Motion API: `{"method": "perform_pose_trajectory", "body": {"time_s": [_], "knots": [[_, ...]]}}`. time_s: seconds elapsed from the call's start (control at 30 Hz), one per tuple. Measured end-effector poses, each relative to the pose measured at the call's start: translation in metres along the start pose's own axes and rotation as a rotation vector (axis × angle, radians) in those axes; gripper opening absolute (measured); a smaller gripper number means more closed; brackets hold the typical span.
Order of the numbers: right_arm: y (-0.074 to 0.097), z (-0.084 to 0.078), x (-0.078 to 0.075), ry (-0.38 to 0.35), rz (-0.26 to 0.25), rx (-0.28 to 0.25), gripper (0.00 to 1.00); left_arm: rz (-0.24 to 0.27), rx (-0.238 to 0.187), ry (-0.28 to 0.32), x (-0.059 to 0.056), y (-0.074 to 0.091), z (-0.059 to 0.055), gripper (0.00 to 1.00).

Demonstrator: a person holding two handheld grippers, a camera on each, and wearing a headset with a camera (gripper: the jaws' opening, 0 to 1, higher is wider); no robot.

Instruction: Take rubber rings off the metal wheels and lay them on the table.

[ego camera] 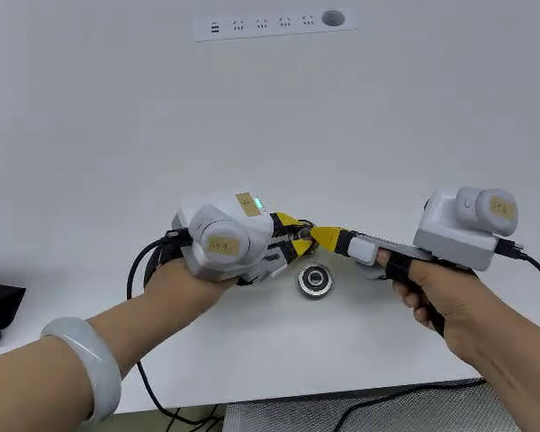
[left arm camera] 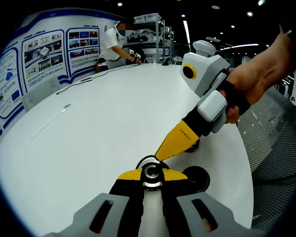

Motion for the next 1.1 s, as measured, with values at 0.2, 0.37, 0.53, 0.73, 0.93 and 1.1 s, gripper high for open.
{"method": "perform_pose_trajectory", "body": {"time_s": [0.2, 0.37, 0.53, 0.73, 0.93, 1.1], "knots": [[-0.002, -0.003, -0.005, -0.007, -0.033, 0.015, 0.02, -0.006, 0.003, -0.016, 0.000, 0.000, 0.000, 0.13], [-0.003, -0.005, -0.006, -0.010, -0.042, 0.019, 0.02, -0.009, -0.002, -0.033, -0.001, 0.000, 0.001, 0.14], [-0.004, -0.006, -0.007, -0.011, -0.051, 0.024, 0.02, -0.008, -0.011, -0.039, 0.000, 0.001, 0.002, 0.17], [-0.004, -0.006, -0.008, -0.011, -0.052, 0.026, 0.02, -0.011, -0.027, -0.060, -0.005, 0.006, 0.003, 0.20], [-0.004, -0.006, -0.007, -0.012, -0.044, 0.025, 0.02, 0.009, -0.037, -0.062, -0.001, 0.010, -0.001, 0.29], [-0.004, -0.007, -0.005, -0.013, -0.037, 0.026, 0.02, 0.012, -0.043, -0.047, 0.000, 0.012, -0.004, 0.37]]}}
Point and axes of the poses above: the centre of the closed fingertips' face, and the gripper's own axes: y roughly backward along the fingers, x roughly to its left, z roughly out of its top, the point moved 2 cm from there along y, roughly backward along the fingers, and after that the axes turned 5 degrees about x, right-handed, at the moved point
